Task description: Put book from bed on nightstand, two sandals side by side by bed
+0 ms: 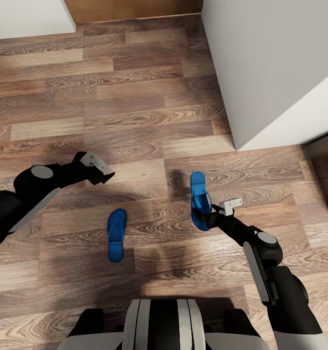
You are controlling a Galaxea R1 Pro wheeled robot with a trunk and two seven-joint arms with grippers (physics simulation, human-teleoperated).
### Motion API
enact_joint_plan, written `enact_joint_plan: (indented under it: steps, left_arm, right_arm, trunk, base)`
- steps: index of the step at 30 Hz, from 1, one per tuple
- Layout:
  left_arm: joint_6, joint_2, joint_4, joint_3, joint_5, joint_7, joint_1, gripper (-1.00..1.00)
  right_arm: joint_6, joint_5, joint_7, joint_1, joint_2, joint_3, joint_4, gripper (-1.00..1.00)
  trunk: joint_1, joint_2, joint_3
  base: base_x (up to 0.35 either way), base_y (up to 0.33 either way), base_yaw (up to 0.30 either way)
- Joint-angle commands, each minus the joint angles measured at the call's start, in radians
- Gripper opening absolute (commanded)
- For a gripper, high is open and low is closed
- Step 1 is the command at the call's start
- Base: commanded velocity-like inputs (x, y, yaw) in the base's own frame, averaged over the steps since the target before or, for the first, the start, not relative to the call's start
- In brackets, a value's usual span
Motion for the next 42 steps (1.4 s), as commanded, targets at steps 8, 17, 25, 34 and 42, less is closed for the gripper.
enact_joint_plan:
  steps: [8,17,25,34,42]
  left_arm:
    - [-0.041,0.015,0.001,-0.024,-0.173,-0.182,-0.037,1.00]
    - [-0.196,0.002,0.008,-0.053,-0.565,-0.450,-0.069,1.00]
    - [-0.496,-0.104,0.014,-0.064,-0.818,-0.746,-0.134,1.00]
    - [-0.596,-0.165,-0.001,-0.064,-1.074,-0.892,-0.157,1.00]
    - [-0.734,-0.202,0.020,-0.053,-1.089,-0.918,-0.160,1.00]
  right_arm:
    - [0.006,-0.005,0.000,0.000,-0.001,0.003,-0.001,-1.00]
    - [0.005,-0.005,-0.001,0.000,-0.001,0.025,-0.001,-1.00]
    - [0.020,-0.005,-0.001,-0.002,-0.001,0.035,-0.001,-1.00]
    - [0.033,-0.004,-0.001,-0.003,-0.002,0.035,-0.001,-1.00]
    - [0.034,-0.004,0.000,-0.003,-0.002,0.033,-0.001,-1.00]
  trunk:
    - [0.000,0.000,-0.001]
    - [0.000,0.000,-0.001]
    - [0.000,0.000,-0.001]
    - [0.000,0.000,-0.001]
    - [0.000,0.000,-0.001]
  base:
    - [0.000,0.000,0.000]
    - [0.000,0.000,0.000]
    - [0.000,0.000,0.000]
    - [0.000,0.006,0.000]
    - [0.000,0.005,0.000]
